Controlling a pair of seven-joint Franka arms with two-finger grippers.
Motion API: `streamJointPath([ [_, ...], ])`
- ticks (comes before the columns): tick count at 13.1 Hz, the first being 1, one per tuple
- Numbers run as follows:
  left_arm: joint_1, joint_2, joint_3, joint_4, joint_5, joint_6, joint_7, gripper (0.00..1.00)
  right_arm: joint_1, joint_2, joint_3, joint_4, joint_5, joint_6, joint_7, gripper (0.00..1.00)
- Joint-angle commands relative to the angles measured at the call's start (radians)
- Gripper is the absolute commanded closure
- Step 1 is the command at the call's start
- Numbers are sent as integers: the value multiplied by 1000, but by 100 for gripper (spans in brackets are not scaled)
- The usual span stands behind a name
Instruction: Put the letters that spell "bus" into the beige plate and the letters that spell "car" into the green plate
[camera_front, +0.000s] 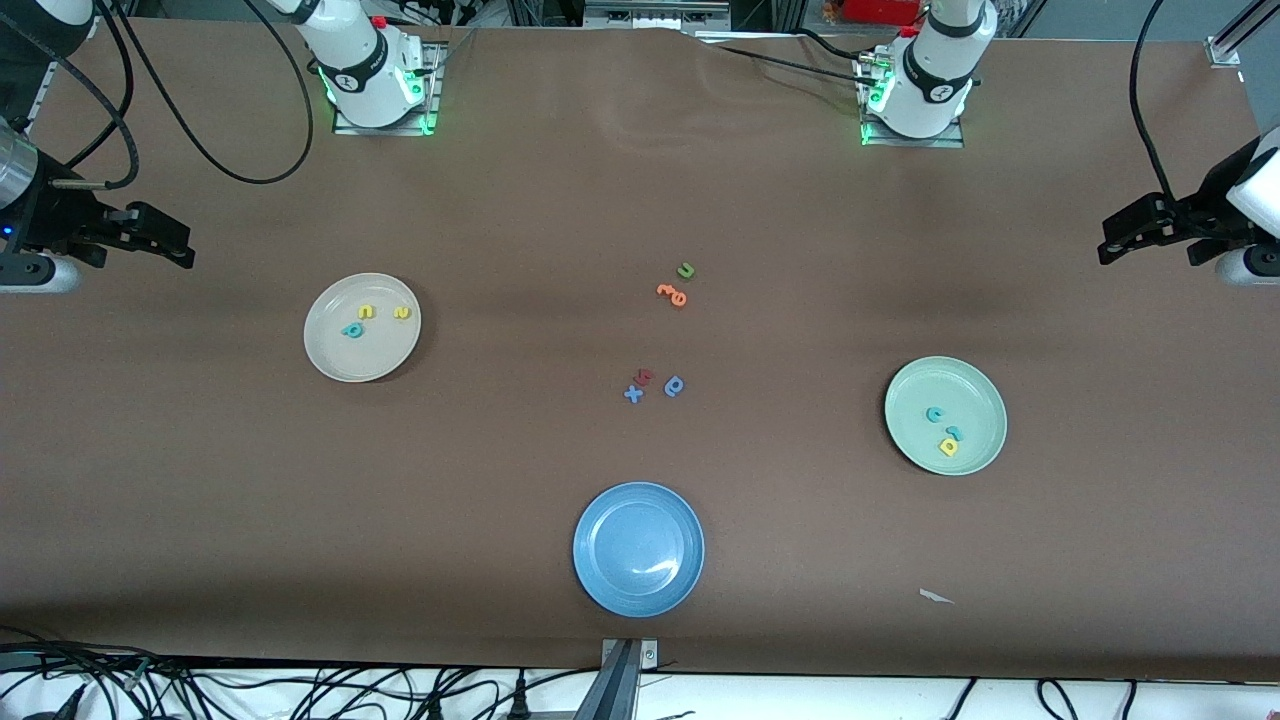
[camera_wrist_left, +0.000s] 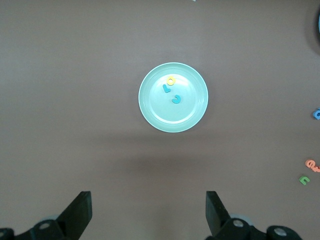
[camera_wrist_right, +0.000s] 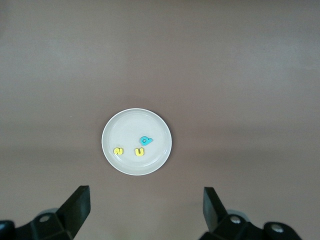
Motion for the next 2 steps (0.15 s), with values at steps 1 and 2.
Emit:
streamJointPath([
  [1, 3, -16, -1, -10, -17, -3, 17, 0, 5, 9, -4, 29, -8, -22, 7, 0],
  [2, 3, -16, -1, -11, -19, -3, 17, 0, 5, 9, -4, 29, -8, -20, 7, 0],
])
